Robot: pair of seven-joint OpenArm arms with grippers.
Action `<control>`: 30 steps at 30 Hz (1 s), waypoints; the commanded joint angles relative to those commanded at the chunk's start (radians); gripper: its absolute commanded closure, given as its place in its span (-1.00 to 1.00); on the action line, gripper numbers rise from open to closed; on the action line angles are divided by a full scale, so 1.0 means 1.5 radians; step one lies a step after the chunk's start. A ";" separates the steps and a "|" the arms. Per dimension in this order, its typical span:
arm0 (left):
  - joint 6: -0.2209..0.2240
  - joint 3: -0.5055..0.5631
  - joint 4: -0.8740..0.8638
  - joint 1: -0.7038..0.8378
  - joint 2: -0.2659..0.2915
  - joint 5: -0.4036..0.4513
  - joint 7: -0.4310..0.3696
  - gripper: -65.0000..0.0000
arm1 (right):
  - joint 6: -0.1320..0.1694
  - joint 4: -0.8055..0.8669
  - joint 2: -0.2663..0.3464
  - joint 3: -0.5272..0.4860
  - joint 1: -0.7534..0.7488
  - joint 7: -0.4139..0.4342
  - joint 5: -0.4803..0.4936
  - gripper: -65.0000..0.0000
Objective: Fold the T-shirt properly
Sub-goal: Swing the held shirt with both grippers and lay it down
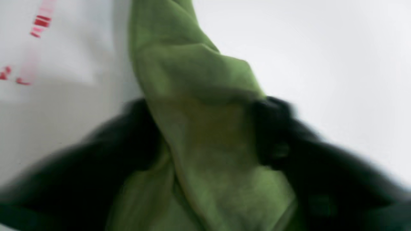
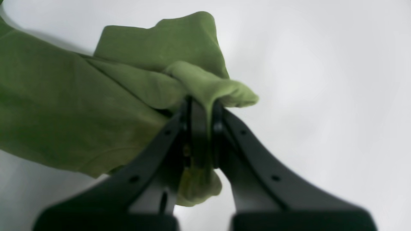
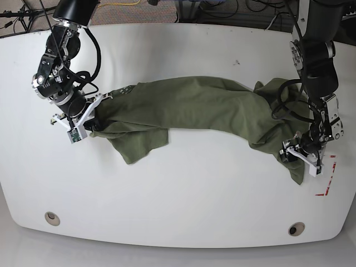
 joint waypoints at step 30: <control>0.003 -0.002 0.565 0.029 0.021 0.000 0.266 1.00 | 0.000 -0.096 0.077 0.034 0.199 -0.005 -0.004 1.00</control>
